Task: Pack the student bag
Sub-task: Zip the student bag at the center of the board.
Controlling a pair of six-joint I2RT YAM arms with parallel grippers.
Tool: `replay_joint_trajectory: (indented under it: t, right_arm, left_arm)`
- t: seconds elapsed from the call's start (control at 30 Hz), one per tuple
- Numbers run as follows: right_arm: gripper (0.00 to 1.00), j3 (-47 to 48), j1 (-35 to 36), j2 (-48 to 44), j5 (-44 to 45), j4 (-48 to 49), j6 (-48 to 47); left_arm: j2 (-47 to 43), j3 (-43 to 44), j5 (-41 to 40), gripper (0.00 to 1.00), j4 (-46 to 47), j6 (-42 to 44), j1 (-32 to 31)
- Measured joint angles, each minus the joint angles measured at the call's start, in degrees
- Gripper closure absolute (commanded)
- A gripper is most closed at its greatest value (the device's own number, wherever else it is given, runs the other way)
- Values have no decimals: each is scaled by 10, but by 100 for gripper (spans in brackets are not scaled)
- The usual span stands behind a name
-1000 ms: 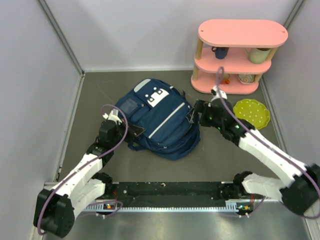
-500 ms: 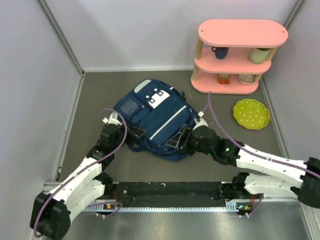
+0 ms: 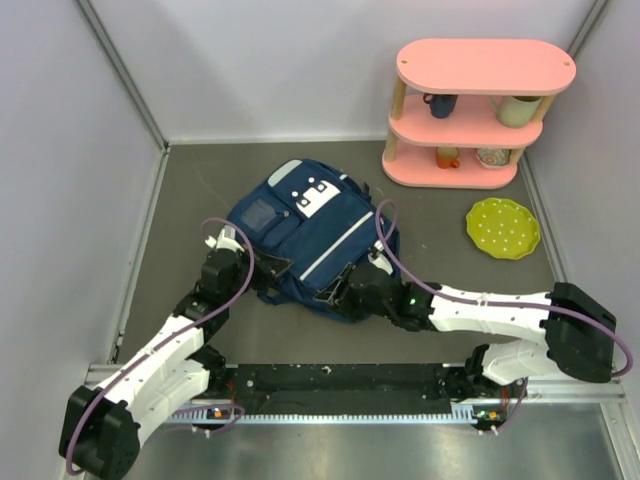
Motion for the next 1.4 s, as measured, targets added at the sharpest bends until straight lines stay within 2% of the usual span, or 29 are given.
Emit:
replay_joint_trajectory:
  t: [0.27,0.4,0.7,1.0,1.1,1.17,1.23,1.27,1.4]
  right_arm:
    - [61,0,15,29,38,16,48]
    - [71,0,16,38,54,19,60]
    - [73,15,23,57,85,0,65]
    - [72,21,34,73,134,0,71]
    - [80,21,46,78,172,2,71]
    - [90,28,54,87,198,-2,75]
    - [94,32,57,94,219,-2,79]
    - [100,33,58,96,230,-2,83]
    - [100,38,60,97,259,-5,86]
  left_arm:
    - [0,4,0,100,-12,22,0]
    - [1,19,0,100,-34,46,0]
    - [5,43,5,100,-65,83,0]
    - [3,43,11,100,-62,72,1]
    - [-4,35,11,100,-52,61,1]
    - [-12,28,10,100,-51,56,2]
    - [-18,27,8,100,-52,54,3]
    - [-21,27,8,100,-52,53,3]
    - [-30,26,6,100,-52,48,3]
